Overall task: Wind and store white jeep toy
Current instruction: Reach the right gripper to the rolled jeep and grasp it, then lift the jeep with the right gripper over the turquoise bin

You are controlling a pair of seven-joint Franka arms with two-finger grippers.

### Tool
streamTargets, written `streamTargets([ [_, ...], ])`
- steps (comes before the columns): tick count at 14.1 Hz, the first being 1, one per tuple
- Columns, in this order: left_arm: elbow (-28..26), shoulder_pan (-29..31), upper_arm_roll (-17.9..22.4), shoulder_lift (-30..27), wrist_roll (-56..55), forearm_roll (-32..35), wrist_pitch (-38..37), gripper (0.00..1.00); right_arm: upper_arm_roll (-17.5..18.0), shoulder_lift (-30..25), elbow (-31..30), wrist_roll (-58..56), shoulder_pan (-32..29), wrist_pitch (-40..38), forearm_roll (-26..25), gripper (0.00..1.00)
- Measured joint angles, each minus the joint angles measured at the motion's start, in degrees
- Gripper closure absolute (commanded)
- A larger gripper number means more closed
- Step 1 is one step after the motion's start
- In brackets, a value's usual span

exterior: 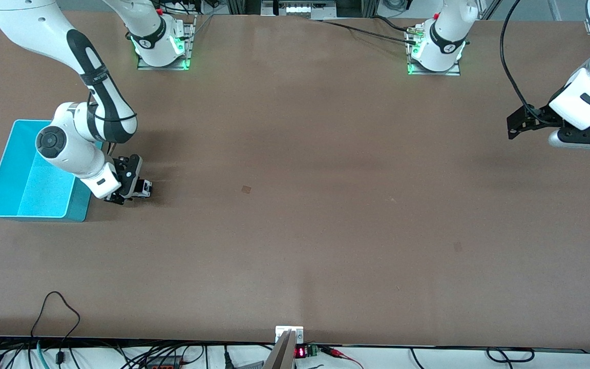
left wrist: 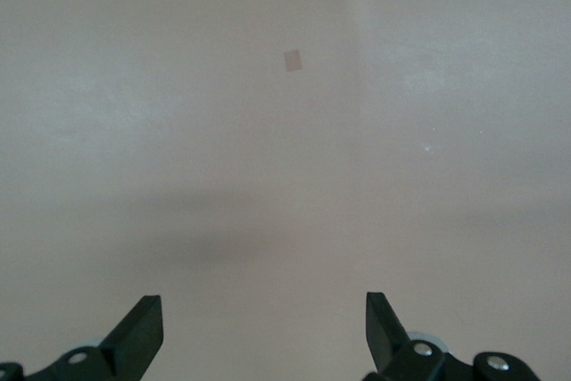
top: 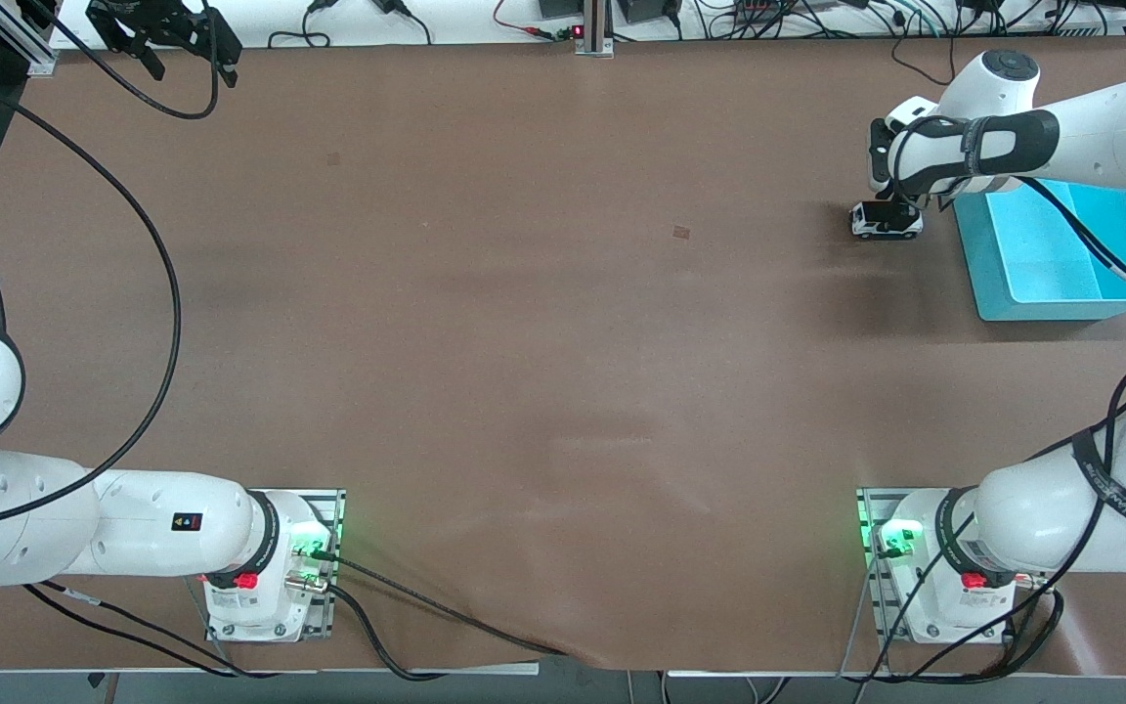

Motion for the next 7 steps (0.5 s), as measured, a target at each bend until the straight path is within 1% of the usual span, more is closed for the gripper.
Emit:
streamTargets([
  [4,0.00,0.00,0.00,-0.01,0.02,0.00,-0.10,0.00,0.03,-0.24,0.85,0.29,0.00,0.09,0.51,1.00],
  [7,0.01,0.00,0.00,-0.02,0.03,0.00,-0.15,0.00,-0.04,-0.63,4.32,4.07,-0.25,-0.77,2.89,1.00],
])
